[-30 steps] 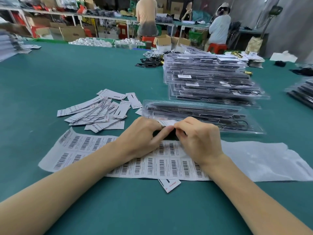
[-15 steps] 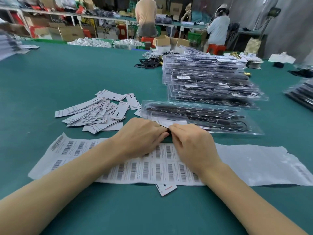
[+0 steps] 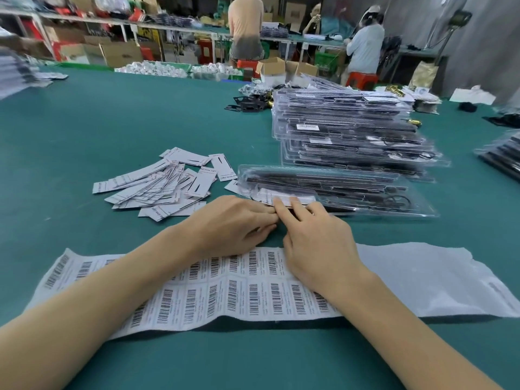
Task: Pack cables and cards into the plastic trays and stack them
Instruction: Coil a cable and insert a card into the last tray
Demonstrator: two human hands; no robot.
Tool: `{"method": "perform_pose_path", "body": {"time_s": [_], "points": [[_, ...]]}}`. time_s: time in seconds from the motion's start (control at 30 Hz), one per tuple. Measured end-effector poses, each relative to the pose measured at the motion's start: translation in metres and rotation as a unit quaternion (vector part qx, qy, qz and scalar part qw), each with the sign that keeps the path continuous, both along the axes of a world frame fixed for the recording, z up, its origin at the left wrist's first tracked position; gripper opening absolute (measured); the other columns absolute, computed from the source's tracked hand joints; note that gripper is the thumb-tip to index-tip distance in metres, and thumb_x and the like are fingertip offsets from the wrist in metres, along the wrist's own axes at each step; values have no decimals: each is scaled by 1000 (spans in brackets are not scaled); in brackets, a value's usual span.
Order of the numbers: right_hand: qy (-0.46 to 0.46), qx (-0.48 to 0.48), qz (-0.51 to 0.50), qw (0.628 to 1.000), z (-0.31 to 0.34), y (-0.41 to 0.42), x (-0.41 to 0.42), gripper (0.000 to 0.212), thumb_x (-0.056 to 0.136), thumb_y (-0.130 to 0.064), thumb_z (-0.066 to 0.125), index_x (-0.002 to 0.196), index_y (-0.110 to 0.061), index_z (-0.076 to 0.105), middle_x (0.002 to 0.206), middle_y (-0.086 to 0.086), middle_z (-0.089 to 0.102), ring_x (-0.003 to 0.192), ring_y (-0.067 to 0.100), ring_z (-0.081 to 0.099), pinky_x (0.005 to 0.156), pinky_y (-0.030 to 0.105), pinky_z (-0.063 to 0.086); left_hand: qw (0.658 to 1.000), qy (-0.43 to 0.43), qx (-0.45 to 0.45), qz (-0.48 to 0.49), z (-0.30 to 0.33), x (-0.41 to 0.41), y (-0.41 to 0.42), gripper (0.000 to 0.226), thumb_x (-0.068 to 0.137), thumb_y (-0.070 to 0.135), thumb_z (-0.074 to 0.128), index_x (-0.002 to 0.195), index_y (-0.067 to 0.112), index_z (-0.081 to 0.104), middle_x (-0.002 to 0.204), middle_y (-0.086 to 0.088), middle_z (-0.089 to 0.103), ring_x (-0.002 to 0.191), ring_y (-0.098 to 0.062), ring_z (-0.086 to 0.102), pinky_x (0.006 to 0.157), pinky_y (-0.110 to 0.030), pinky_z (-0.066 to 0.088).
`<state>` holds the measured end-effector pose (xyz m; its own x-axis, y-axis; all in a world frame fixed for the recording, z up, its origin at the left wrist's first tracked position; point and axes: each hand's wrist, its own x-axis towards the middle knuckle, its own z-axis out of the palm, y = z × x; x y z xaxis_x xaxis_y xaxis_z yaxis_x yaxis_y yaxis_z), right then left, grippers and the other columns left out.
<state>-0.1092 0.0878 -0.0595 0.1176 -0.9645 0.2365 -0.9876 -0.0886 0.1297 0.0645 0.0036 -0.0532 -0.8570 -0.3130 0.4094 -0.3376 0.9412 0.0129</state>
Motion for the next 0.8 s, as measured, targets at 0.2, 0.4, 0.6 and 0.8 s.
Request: {"method": "perform_pose_path", "body": {"time_s": [0.2,0.4,0.6,0.8], "points": [[27,33,-28,999,0,0,5,61,104,-35,30,159,-29,5,165,8,19,140,30,31,100,42,37,981,166,-81,53,7,11,-11,23,91,34,72,82,14,65,79,5,63,65,-17,55,48,-32,47],[11,45,-33,998,1,2,6,62,105,-30,30,159,-28,1,163,8,19,139,31,29,104,43,34,973,185,48,128,6,24,-31,37,82,36,80,90,14,52,83,6,54,67,-15,50,60,-36,50],[-29,65,-42,997,2,0,11,63,104,-23,33,159,-25,4,152,12,22,129,31,33,96,38,36,962,189,128,149,-11,27,-38,24,84,41,79,106,33,79,78,6,75,60,-5,61,66,-29,54],[-30,64,-32,997,5,2,13,65,104,-22,34,160,-23,1,147,10,32,128,29,37,98,37,36,966,170,111,157,-17,26,-41,28,87,48,64,107,36,78,71,8,69,58,-2,54,64,-28,51]]}}
